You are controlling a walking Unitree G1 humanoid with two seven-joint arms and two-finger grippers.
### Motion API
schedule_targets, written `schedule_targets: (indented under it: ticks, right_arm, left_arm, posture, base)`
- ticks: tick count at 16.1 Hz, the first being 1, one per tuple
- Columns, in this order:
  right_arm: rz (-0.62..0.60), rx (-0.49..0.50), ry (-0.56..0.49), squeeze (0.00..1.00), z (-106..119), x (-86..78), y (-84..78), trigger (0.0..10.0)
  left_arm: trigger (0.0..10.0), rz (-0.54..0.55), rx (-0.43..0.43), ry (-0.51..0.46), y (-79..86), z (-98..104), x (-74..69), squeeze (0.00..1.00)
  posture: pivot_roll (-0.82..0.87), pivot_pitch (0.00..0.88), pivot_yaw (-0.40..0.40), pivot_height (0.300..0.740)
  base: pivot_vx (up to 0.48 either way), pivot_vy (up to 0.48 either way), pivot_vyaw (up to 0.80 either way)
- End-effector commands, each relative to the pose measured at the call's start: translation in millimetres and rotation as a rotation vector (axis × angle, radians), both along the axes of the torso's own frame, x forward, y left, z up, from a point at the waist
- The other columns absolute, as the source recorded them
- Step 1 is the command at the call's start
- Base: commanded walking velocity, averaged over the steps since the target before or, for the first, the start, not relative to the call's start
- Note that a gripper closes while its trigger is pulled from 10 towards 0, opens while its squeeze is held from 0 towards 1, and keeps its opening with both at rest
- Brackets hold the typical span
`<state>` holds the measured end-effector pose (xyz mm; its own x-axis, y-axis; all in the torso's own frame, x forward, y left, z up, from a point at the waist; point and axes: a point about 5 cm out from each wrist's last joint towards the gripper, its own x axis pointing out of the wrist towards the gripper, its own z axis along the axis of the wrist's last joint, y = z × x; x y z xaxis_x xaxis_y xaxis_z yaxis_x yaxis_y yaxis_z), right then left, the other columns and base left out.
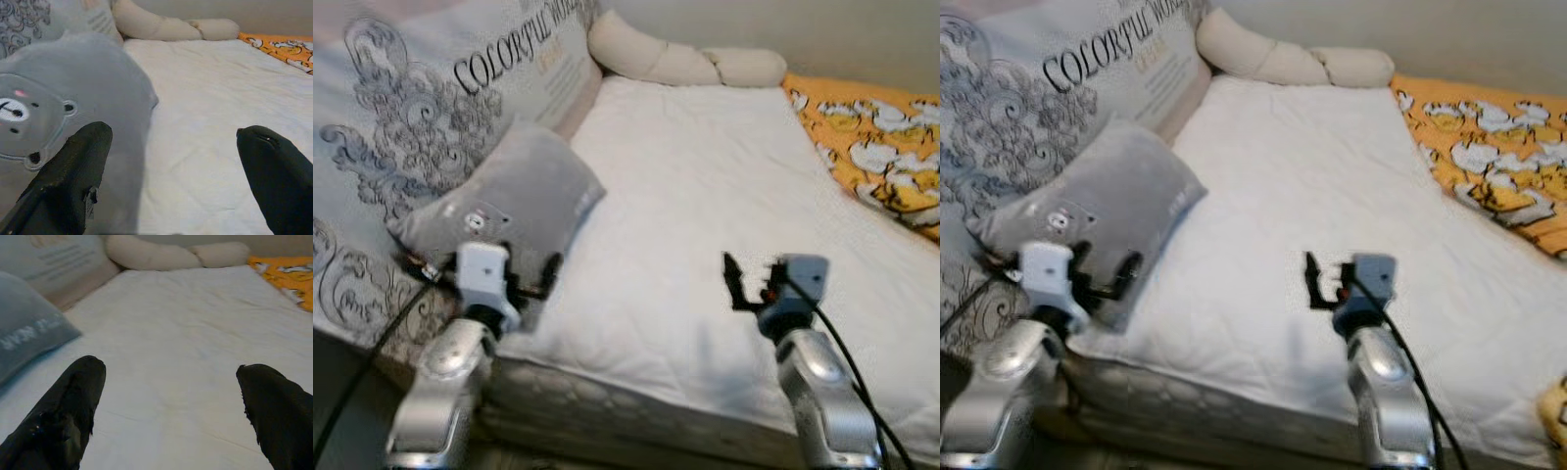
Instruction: Clean up the room
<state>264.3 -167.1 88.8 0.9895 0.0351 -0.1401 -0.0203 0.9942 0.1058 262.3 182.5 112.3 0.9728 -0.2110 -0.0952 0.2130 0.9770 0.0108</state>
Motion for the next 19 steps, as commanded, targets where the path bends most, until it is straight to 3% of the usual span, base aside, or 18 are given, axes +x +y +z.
schedule_targets:
  ticks: [1,8,10,19]
  right_arm:
    - [0.006,-0.006,0.006,0.00,1,5.2,5.6,10.0]
    - [0.017,-0.011,0.088,0.00,-9,9.0,8.1,10.0]
    - [-0.023,0.046,0.133,0.00,-14,9.5,2.2,10.0]
    - [-0.036,-0.007,0.122,0.00,-13,13.3,0.9,10.0]
  left_arm:
    - [10.0,0.017,0.024,0.002,4.8,2,3.7,1.00]
    - [10.0,0.042,0.042,0.038,8.6,-2,7.9,1.00]
    - [10.0,0.037,0.051,0.045,7.2,-2,7.9,1.00]
    - [10.0,0.031,0.064,0.039,5.7,1,9.4,1.00]
  posture:
    - [0.05,0.000,-0.008,0.740]
    - [0.06,0.000,-0.007,0.740]
    - [0.06,0.000,-0.003,0.740]
    - [0.07,0.000,0.002,0.740]
  base:
    - [0.000,-0.322,0.00]
    - [0.000,-0.317,0.00]
    - [0.000,-0.319,0.00]
    - [0.000,-0.306,0.00]
